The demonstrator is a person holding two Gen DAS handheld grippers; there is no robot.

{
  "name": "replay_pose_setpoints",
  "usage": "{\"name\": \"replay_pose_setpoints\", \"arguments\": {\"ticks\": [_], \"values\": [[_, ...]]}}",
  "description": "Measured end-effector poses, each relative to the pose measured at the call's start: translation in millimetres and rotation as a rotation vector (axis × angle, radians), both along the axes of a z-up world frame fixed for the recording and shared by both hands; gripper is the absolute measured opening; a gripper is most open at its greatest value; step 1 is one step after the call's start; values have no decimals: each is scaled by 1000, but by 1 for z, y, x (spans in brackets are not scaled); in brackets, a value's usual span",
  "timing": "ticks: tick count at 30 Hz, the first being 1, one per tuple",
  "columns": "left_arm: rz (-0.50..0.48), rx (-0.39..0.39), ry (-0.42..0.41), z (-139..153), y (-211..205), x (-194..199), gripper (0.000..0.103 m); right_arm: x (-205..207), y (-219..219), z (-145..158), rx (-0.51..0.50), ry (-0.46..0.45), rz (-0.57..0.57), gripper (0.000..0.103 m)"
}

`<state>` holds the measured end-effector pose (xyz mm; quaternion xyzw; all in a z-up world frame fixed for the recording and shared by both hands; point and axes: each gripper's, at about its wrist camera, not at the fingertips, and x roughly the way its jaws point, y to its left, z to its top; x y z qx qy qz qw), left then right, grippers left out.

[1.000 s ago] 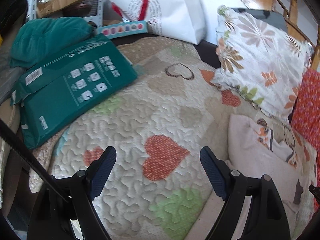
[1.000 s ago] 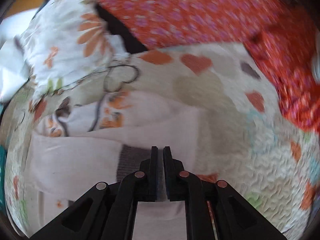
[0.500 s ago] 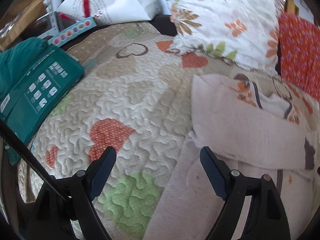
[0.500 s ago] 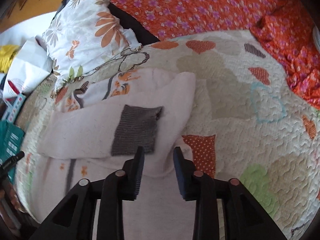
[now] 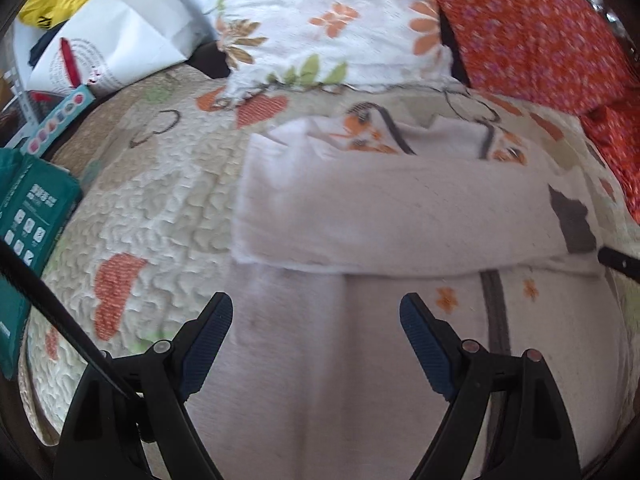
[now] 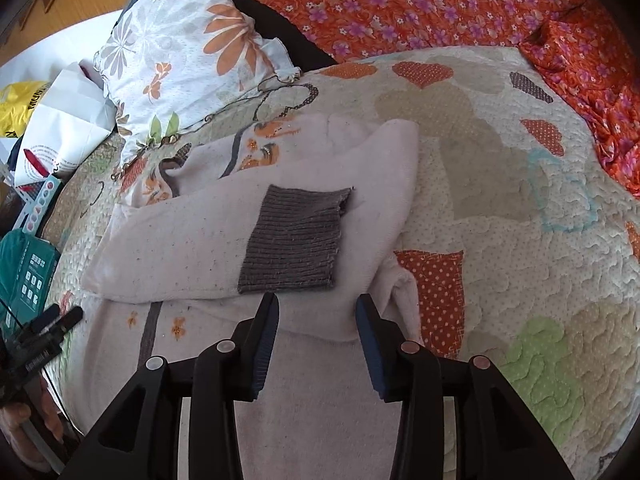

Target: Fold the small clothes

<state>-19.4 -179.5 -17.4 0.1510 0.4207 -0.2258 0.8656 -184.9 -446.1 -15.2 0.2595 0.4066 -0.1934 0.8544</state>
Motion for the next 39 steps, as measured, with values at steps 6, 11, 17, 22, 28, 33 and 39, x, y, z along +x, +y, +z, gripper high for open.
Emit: {"name": "replay_pose_setpoints", "arguments": {"ticks": [6,11,17,22,28,33,39], "values": [[-56,50,39,-18,-18,-25,85,-13,8,16,-65,-9,-16,47],[-60,62,88,-29,-21,-39,85,-34,14,33,-95,-22,-44,53],[-72,85,60,-35,-21,-56,85,-57,17,49,-79,-48,-97,55],[-48,55,69,-40,-11,-59,95,-71,21,53,-76,-62,-112,62],[-46,30,88,-45,-1,-58,101,-83,16,36,-53,-3,-128,63],[-38,34,80,-47,-2,-58,103,-80,16,34,-58,-2,-119,63],[-40,36,101,-46,-2,-55,103,-69,22,25,-75,25,-85,65]]}}
